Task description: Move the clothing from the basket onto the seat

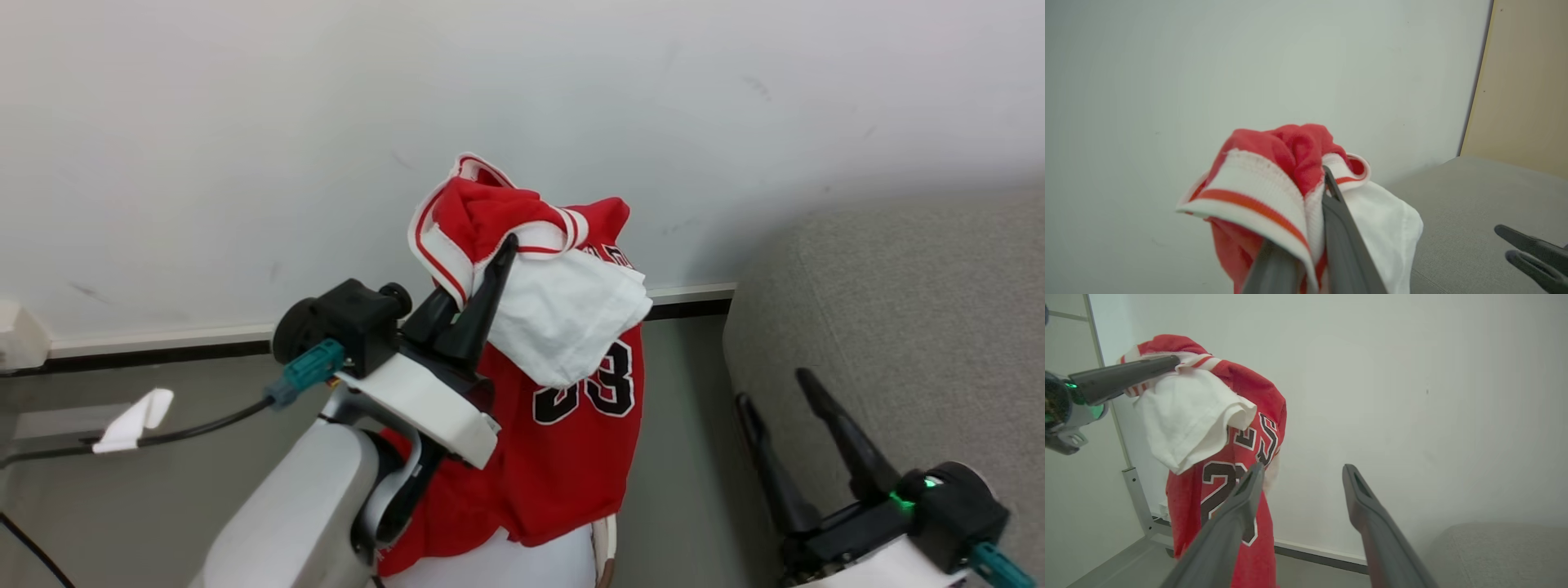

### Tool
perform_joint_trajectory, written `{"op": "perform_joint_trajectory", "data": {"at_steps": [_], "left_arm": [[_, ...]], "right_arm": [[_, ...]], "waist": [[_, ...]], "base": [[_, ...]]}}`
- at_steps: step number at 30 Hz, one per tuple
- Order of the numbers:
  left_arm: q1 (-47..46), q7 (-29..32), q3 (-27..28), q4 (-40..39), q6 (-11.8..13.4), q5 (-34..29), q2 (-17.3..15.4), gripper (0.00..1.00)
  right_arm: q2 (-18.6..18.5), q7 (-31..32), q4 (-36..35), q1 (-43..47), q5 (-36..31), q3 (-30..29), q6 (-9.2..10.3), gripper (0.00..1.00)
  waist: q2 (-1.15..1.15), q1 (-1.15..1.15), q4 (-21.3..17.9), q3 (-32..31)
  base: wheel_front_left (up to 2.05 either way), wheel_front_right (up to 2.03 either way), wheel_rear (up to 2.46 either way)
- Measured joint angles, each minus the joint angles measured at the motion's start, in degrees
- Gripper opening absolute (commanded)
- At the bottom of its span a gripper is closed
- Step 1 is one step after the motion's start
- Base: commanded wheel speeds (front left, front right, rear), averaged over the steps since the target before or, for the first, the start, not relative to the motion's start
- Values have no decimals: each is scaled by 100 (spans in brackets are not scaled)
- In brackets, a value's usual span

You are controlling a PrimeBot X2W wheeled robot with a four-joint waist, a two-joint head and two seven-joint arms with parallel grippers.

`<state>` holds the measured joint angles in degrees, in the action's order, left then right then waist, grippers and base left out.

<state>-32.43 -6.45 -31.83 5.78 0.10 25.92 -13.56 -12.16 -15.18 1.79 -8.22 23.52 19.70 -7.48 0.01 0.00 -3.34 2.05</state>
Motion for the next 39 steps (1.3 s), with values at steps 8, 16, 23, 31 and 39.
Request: {"op": "perform_joint_trajectory", "data": {"at_steps": [8,16,23,31,39], "left_arm": [[1,-19,-349,-41,-193,22,209,0],[31,53,-891,-85,-431,31,457,0],[70,177,-1230,-199,-570,192,614,0],[68,148,-1310,-44,-579,264,675,0],[88,77,-1077,124,-377,346,524,0]], "right_arm": [[-296,0,915,-730,344,1120,-5,100],[-364,0,2174,-1413,1009,1903,-7,100],[-219,0,2608,-1787,1419,2357,-7,100],[-104,0,2613,-1991,1655,2527,-7,0],[-199,1,2290,-1835,1670,2286,-7,0]], "waist": [[0,0,301,-32],[0,0,768,-157],[0,0,1244,-214],[0,0,1570,-180],[-1,1,1420,-144]], "base": [[0,0,0],[0,0,0],[0,0,0],[0,0,0],[0,0,0]]}}
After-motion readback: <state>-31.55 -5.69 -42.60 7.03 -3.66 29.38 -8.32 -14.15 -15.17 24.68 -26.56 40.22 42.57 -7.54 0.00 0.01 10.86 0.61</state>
